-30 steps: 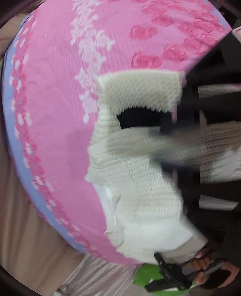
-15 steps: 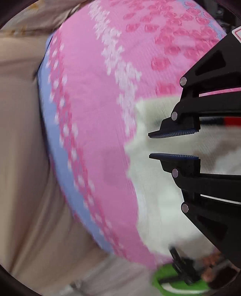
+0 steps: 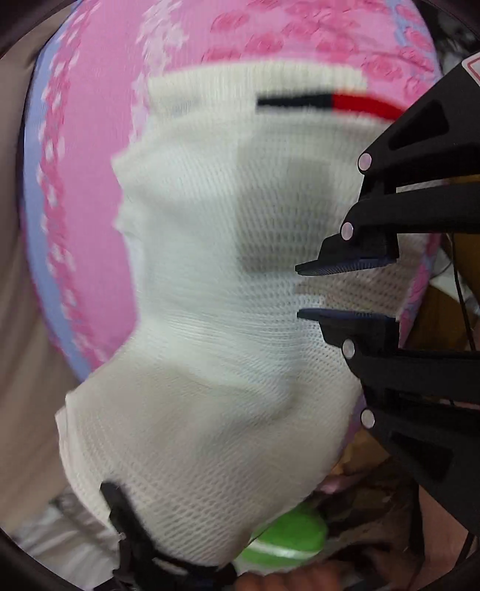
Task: Fold small clothes
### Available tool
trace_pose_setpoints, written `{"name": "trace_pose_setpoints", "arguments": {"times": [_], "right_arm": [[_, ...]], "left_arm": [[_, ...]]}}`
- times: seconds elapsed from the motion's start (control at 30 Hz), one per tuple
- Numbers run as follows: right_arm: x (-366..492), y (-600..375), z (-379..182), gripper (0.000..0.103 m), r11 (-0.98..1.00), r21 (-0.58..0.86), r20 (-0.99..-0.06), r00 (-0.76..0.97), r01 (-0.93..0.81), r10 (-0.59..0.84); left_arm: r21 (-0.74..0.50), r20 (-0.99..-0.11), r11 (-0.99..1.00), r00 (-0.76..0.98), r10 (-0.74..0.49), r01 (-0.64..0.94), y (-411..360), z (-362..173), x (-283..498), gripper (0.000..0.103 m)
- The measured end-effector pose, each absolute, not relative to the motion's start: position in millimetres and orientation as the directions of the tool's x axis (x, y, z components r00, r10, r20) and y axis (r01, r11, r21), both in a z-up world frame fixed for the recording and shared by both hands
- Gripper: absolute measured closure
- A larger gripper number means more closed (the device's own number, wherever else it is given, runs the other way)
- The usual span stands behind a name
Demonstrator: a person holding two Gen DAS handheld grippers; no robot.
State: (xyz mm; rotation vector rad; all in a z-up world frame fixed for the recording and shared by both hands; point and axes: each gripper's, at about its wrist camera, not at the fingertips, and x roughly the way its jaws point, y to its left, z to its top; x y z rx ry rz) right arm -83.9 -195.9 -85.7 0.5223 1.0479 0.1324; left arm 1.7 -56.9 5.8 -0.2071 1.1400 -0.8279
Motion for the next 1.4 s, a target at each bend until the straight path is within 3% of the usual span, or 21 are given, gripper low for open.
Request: {"name": "trace_pose_setpoints", "arguments": {"times": [0.03,0.1,0.13,0.17,0.27,0.4,0.5,0.63,0.67,0.7,0.73,0.77,0.93,1.0,1.1,1.17,1.3,1.33,1.4], "right_arm": [[-92.5,-207.8,-84.7,0.072,0.858,0.487,-0.782,0.521,0.165,0.343],[-113.7,-229.1,-86.4,0.067,0.842,0.486,-0.789,0.532,0.233,0.308],[-120.2,-238.1,-89.6,0.067,0.837,0.475,-0.801,0.527,0.270,0.285],[-129.0,-246.5,-92.7,0.065,0.827,0.459,-0.817,0.519,0.324,0.250],[-152.7,-259.5,-81.4,0.064,0.786,0.496,-0.787,0.574,0.369,0.226],[-150.6,-266.4,-61.1,0.038,0.735,0.588,-0.723,0.627,0.338,0.290],[-131.2,-252.8,-69.7,0.035,0.711,0.614,-0.725,0.599,0.342,0.338],[-104.1,-230.2,-102.3,0.035,0.698,0.590,-0.792,0.459,0.405,0.404],[-96.9,-224.6,-111.1,0.036,0.697,0.591,-0.797,0.426,0.406,0.428],[-90.4,-218.6,-113.7,0.062,0.707,0.595,-0.794,0.417,0.381,0.443],[-85.2,-213.4,-109.6,0.080,0.729,0.581,-0.801,0.416,0.362,0.431],[-81.6,-211.7,-99.9,0.088,0.750,0.567,-0.802,0.435,0.339,0.409],[-102.7,-227.4,-3.1,0.091,0.799,0.574,-0.653,0.689,0.179,0.315],[-105.1,-245.6,-18.2,0.090,0.816,0.523,-0.704,0.665,0.247,0.250],[-95.4,-266.1,-118.0,0.083,0.834,0.384,-0.887,0.409,0.397,0.214],[-106.5,-272.3,-122.0,0.081,0.774,0.465,-0.845,0.475,0.430,0.244],[-133.9,-271.7,-56.9,0.072,0.791,0.431,-0.789,0.606,0.434,0.097],[-136.4,-268.3,-44.2,0.073,0.818,0.409,-0.782,0.617,0.405,0.086],[-134.1,-252.1,-32.2,0.085,0.867,0.375,-0.781,0.615,0.327,0.106]], "left_arm": [[-0.516,-0.744,0.701,0.147,-0.652,0.493,-73.6,-4.6,-5.4,0.067],[-0.464,-0.793,0.725,0.126,-0.595,0.509,-89.6,-19.1,-20.7,0.065],[-0.474,-0.788,0.721,0.122,-0.604,0.505,-85.4,-18.3,-25.0,0.056],[-0.479,-0.776,0.719,0.140,-0.615,0.503,-78.3,-12.9,-27.2,0.040],[-0.404,-0.763,0.783,0.297,-0.574,0.474,-29.9,4.3,-33.1,0.024],[-0.372,-0.799,0.853,0.341,-0.495,0.366,19.6,-6.5,-23.9,0.024],[-0.336,-0.826,0.893,0.362,-0.433,0.300,44.4,-24.3,-24.2,0.024],[-0.362,-0.827,0.893,0.350,-0.439,0.267,55.6,-27.8,-32.7,0.024],[-0.360,-0.826,0.892,0.352,-0.441,0.272,55.3,-26.0,-32.9,0.024],[-0.358,-0.820,0.891,0.364,-0.443,0.279,58.2,-21.8,-35.1,0.024],[-0.355,-0.813,0.890,0.376,-0.445,0.285,58.7,-17.3,-35.4,0.024],[-0.351,-0.805,0.890,0.391,-0.446,0.292,60.1,-13.1,-36.9,0.024],[-0.344,-0.807,0.890,0.391,-0.444,0.301,56.7,-13.5,-38.1,0.024],[-0.346,-0.821,0.890,0.364,-0.440,0.297,50.2,-21.1,-37.6,0.024],[-0.325,-0.837,0.891,0.343,-0.427,0.316,37.7,-26.2,-38.7,0.024],[-0.311,-0.837,0.889,0.347,-0.423,0.336,32.2,-25.0,-40.8,0.024],[-0.278,-0.852,0.892,0.338,-0.401,0.357,17.6,-29.6,-39.9,0.024],[-0.268,-0.856,0.892,0.335,-0.394,0.363,13.6,-30.9,-39.7,0.024],[-0.252,-0.860,0.890,0.333,-0.386,0.381,6.1,-32.5,-40.2,0.024]]}}
